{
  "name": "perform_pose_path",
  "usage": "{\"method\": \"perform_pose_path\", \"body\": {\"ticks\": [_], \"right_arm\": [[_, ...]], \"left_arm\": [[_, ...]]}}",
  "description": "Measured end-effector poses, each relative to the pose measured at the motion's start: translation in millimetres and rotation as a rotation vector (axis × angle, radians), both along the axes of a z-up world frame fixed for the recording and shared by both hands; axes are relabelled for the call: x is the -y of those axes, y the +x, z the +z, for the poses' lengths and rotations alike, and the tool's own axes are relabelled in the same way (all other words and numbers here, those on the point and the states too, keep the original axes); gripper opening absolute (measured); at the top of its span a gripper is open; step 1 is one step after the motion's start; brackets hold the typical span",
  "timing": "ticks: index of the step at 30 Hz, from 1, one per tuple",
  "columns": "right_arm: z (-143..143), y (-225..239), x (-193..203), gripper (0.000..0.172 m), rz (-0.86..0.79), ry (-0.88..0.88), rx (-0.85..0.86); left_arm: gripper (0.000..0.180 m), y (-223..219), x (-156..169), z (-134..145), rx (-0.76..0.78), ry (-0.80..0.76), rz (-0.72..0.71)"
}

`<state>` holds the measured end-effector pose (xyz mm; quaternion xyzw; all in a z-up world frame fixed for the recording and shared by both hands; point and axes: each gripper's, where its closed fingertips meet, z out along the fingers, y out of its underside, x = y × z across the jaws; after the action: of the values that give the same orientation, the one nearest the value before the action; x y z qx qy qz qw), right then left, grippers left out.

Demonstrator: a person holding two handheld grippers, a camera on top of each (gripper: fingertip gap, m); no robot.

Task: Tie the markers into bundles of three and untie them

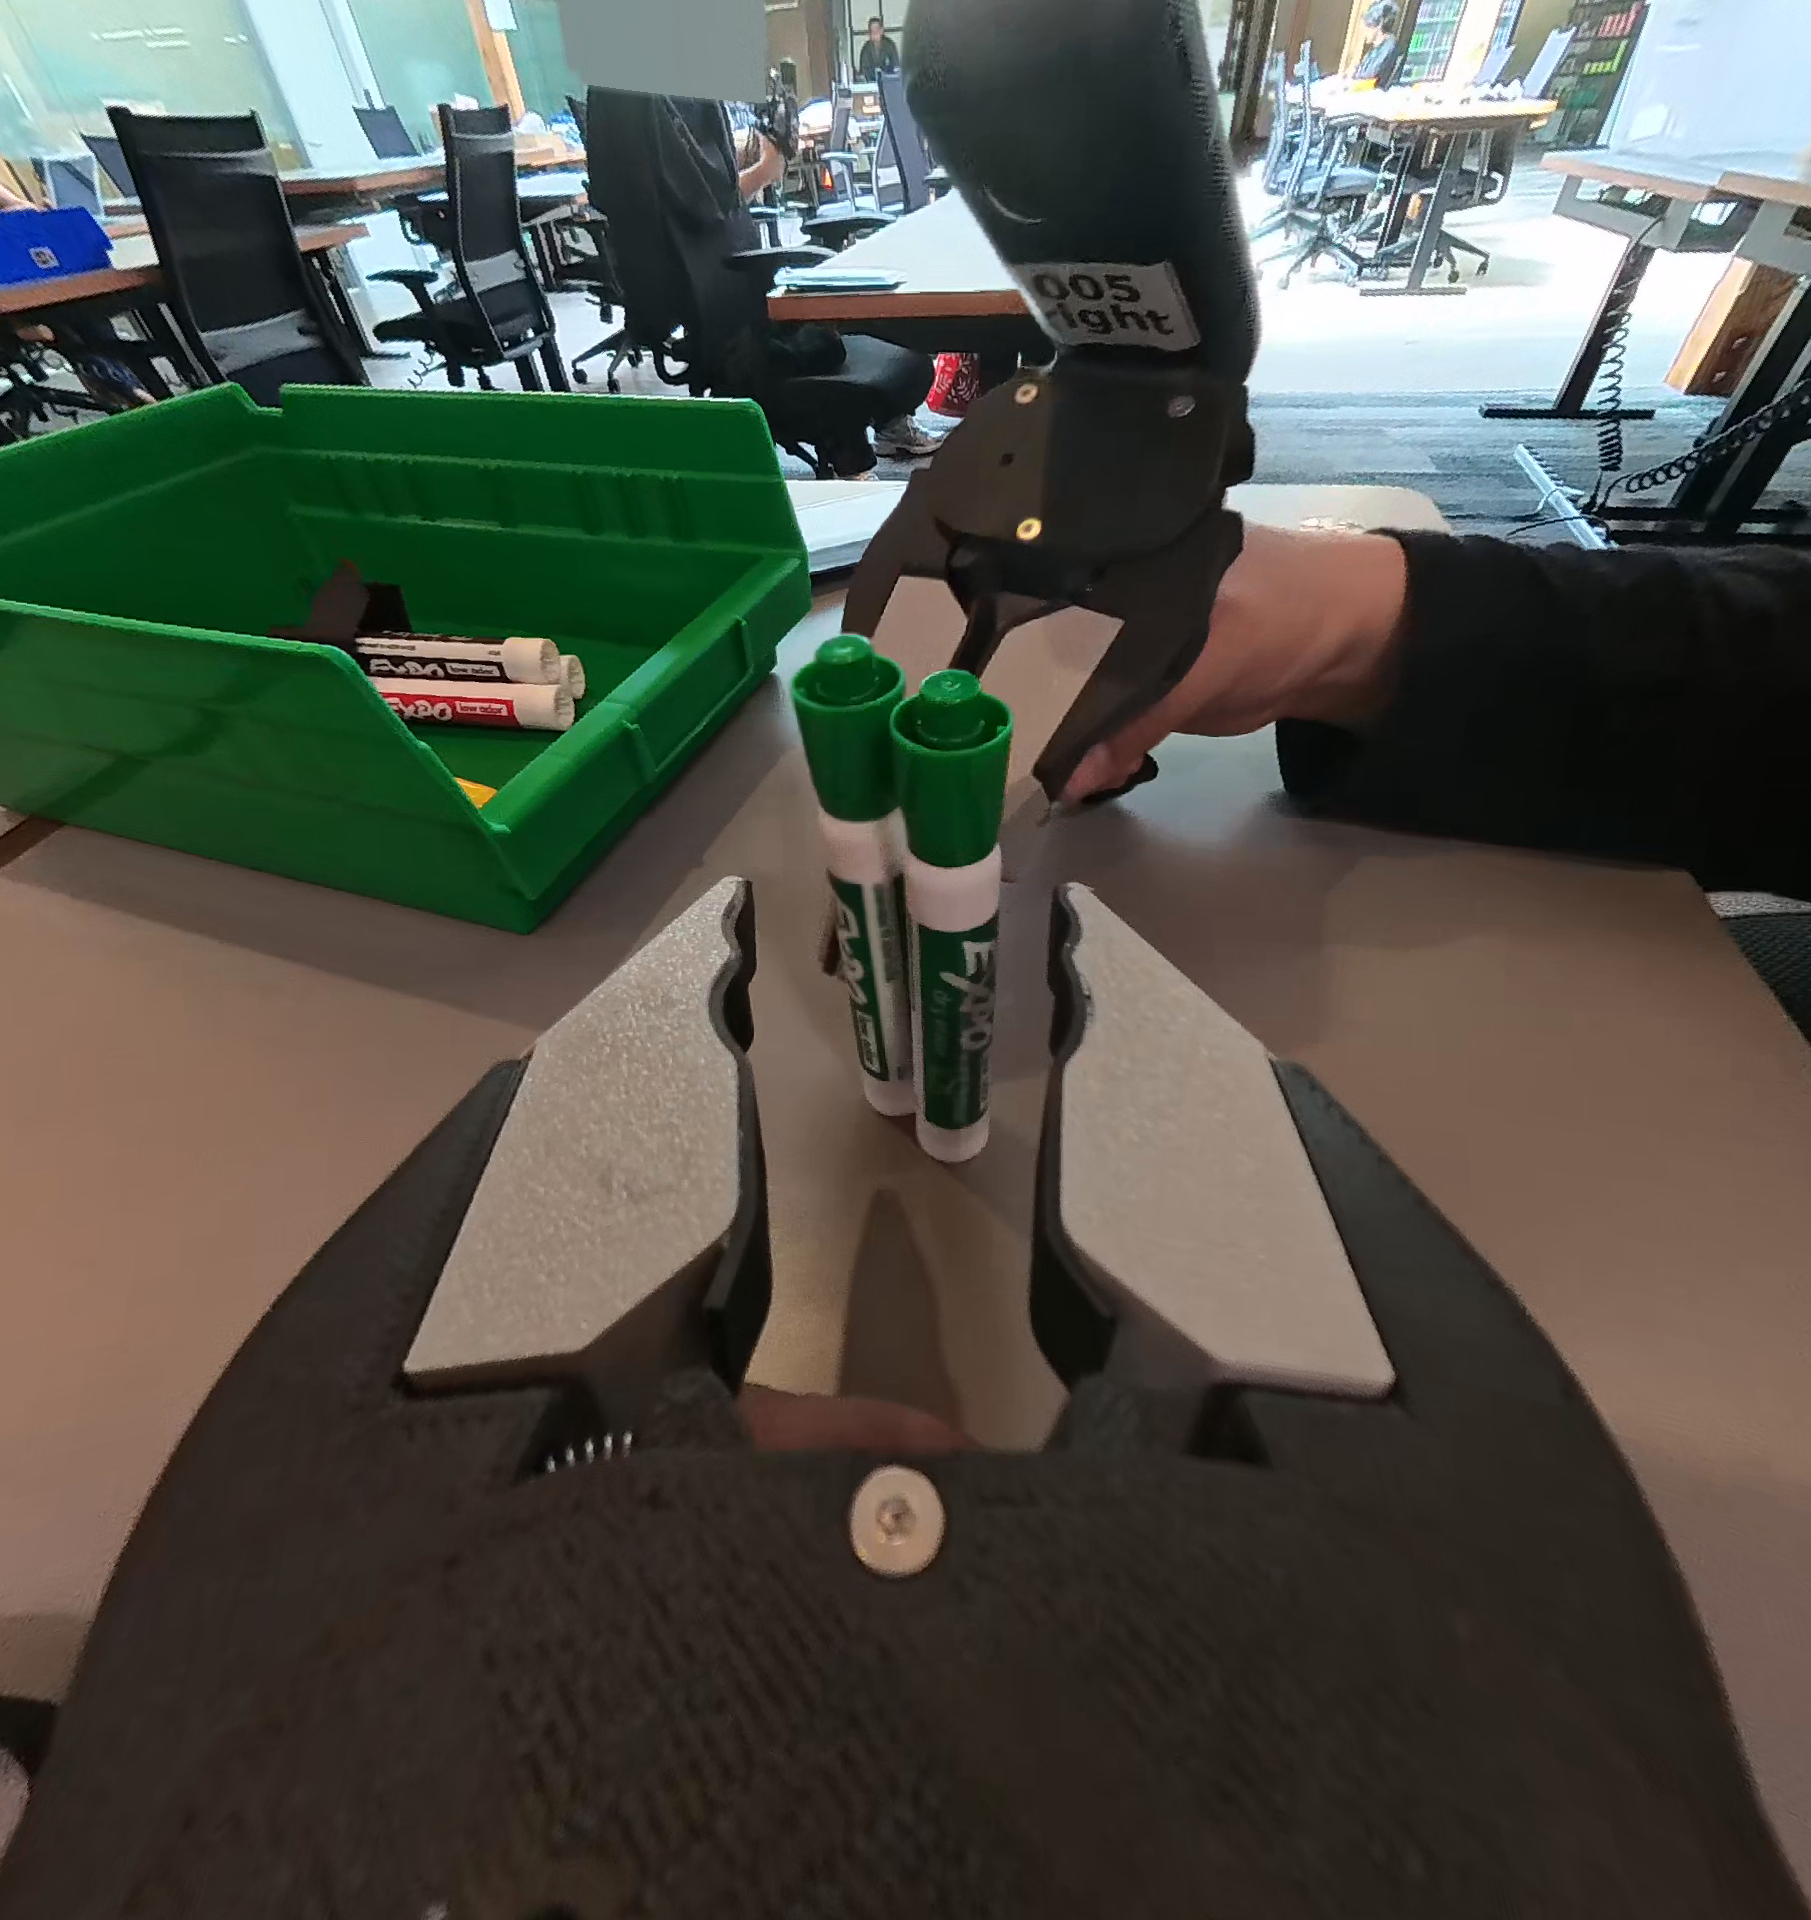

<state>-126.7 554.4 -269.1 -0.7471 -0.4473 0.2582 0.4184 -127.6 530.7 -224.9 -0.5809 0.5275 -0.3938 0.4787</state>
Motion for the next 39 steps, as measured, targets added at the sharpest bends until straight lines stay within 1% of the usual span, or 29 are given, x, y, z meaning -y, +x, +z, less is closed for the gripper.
{"method": "perform_pose_path", "body": {"ticks": [4, 9, 14, 20, 39], "right_arm": [[-5.1, 1.6, 2.1, 0.0, -0.001, -0.009, 0.04], [2.4, 0.4, 1.5, 0.0, -0.002, -0.015, -0.017], [-9.5, -2.3, 3.6, 0.0, 0.012, -0.042, 0.029], [-12.5, -2.8, 4.4, 0.0, 0.016, -0.054, 0.045], [-17.0, -9.7, 5.0, 0.0, 0.034, -0.063, 0.073]], "left_arm": [[0.054, 0.8, -0.6, -0.8, -0.005, -0.003, -0.02], [0.05, 0.9, -2.5, 1.0, 0.009, -0.008, -0.03], [0.047, 2.3, -0.1, 2.0, 0.016, -0.005, -0.054], [0.046, 3.0, 3.6, 4.1, 0.032, -0.01, -0.087], [0.045, 3.4, 4.0, 8.3, 0.061, -0.002, -0.09]]}}
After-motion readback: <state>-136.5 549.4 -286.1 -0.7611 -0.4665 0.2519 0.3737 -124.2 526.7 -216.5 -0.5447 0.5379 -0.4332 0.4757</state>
